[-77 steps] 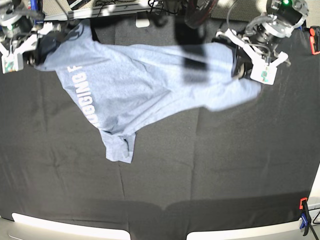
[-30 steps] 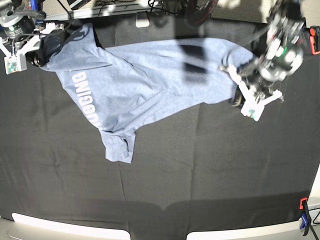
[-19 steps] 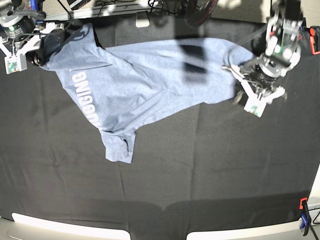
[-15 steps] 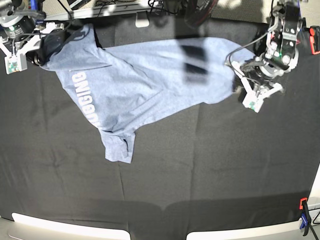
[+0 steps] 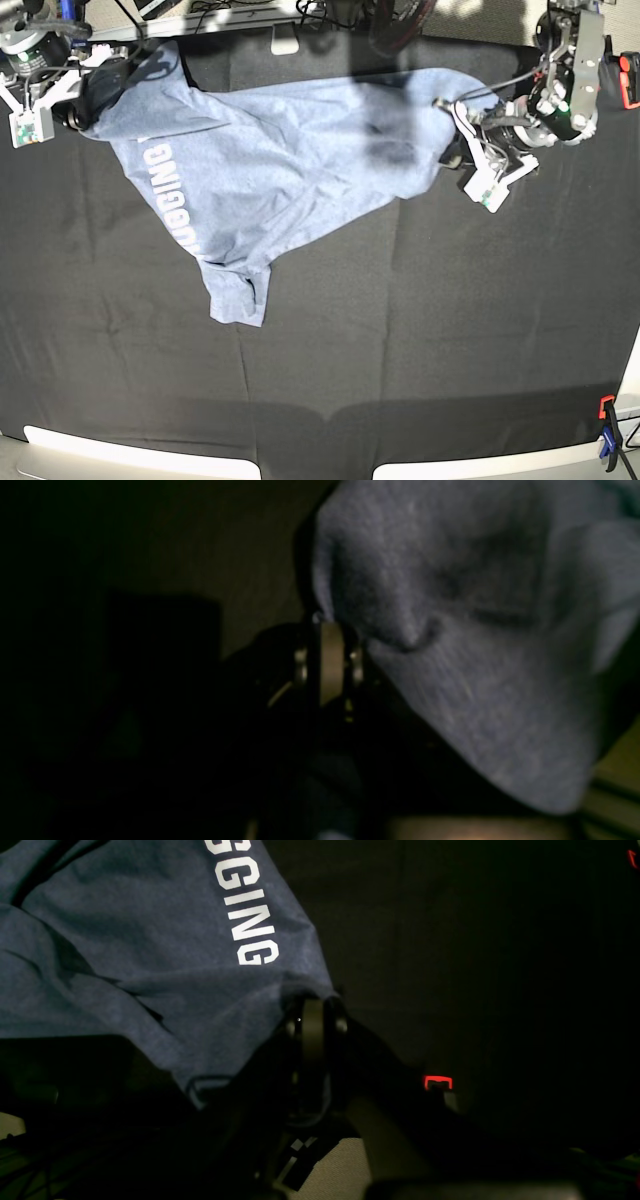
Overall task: Layout the t-shirt on the table in an organized manner, then fold the t-shirt properly
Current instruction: 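Lift the shirt with both grippers and swing it across the table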
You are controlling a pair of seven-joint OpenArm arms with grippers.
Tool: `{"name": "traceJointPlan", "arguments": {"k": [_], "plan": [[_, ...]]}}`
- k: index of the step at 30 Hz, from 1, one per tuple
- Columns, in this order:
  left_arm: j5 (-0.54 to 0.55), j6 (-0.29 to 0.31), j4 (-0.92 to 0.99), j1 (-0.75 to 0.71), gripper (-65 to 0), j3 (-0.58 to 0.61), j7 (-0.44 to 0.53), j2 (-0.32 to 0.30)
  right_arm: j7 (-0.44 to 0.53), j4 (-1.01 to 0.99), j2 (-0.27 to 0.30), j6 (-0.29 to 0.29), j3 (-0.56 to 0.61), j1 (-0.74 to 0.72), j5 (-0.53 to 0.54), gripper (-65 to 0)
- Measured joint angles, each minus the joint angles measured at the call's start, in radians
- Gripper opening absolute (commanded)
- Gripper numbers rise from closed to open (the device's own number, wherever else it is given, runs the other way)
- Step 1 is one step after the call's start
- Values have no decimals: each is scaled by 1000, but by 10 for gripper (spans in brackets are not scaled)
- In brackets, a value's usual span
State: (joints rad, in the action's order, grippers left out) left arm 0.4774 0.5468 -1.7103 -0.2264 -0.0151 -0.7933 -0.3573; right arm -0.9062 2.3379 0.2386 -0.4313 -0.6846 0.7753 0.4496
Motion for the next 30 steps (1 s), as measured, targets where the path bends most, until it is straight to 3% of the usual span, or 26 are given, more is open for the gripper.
{"name": "traceJointPlan", "arguments": {"k": [5,14,16,19,23,30], "plan": [[133,0,-131,-34,-650,-111,10,0,0,0,0,0,0,0,0,-650],[145,4,-341,-215,-650,-261,19,2,0,0,0,0,0,0,0,-650],[147,5,-377,-269,-650,-308,64,2,13,0,-1,0,0,0,0,-650],[148,1,-422,-292,-650,-392,192,5,132,0,2,-1,0,-14,-1,-650],[118,-108,-432,-218,-650,-431,211,3,135,0,1,-3,0,-122,-2,-650],[40,-173,-330,-45,-650,-430,271,19,137,-5,0,-8,72,-346,-5,-650]]}}
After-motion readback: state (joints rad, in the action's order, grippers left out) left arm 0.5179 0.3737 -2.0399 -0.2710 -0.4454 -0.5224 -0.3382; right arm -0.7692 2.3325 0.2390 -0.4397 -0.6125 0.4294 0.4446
